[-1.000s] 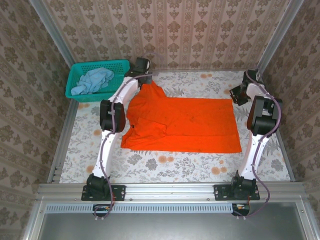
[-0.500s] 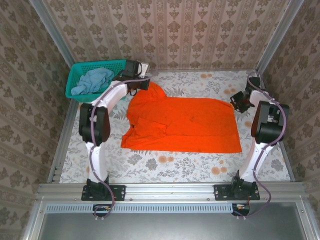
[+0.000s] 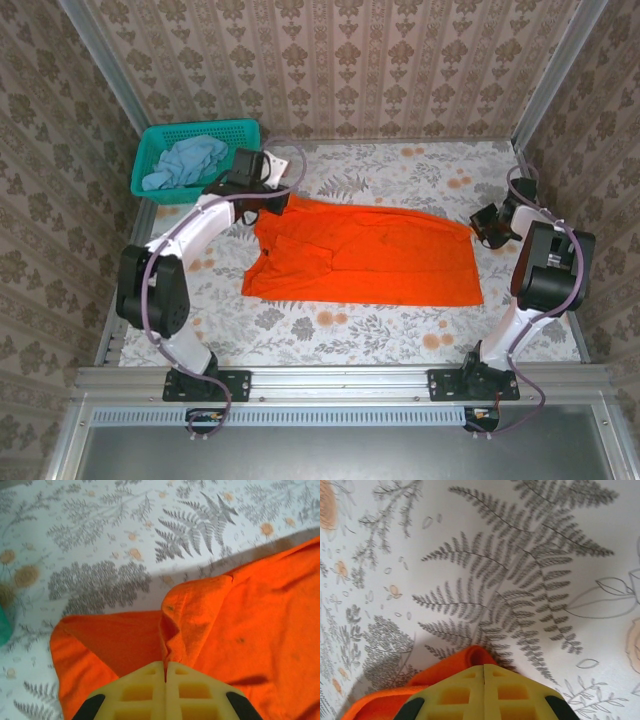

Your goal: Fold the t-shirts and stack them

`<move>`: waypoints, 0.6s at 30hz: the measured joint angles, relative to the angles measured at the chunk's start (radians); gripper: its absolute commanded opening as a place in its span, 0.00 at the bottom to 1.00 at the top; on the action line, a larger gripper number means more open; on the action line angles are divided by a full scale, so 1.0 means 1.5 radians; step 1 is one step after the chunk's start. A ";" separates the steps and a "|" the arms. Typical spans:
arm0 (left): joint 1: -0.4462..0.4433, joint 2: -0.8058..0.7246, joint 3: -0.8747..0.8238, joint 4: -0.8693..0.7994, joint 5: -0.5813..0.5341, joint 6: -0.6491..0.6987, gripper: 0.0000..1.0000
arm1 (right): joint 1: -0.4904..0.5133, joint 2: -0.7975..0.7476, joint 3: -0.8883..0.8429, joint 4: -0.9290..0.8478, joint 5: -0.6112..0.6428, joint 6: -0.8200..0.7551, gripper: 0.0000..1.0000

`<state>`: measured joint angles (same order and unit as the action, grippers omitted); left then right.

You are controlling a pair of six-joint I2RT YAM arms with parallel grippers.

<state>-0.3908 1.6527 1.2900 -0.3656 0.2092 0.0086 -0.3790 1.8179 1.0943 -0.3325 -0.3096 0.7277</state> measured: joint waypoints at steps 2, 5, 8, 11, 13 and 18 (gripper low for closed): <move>-0.001 -0.029 -0.024 -0.008 -0.003 0.000 0.00 | -0.003 0.000 -0.006 0.002 -0.004 0.000 0.00; -0.001 -0.057 -0.046 -0.018 -0.011 -0.001 0.00 | -0.005 0.000 -0.006 0.011 -0.012 0.001 0.00; 0.000 -0.072 -0.057 -0.032 -0.025 -0.002 0.00 | -0.005 0.000 -0.006 0.020 -0.026 0.009 0.00; 0.001 -0.068 -0.055 -0.038 -0.035 -0.005 0.00 | -0.004 0.000 0.006 0.019 -0.034 0.022 0.00; 0.004 -0.052 -0.035 -0.044 -0.036 -0.006 0.00 | -0.002 0.001 0.030 0.010 -0.038 0.026 0.00; 0.009 0.046 0.086 -0.045 -0.039 -0.006 0.00 | 0.013 0.038 0.154 -0.003 -0.043 0.038 0.00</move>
<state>-0.3771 1.7214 1.4185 -0.4328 0.1509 0.0002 -0.3592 1.8744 1.3258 -0.3370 -0.3740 0.7841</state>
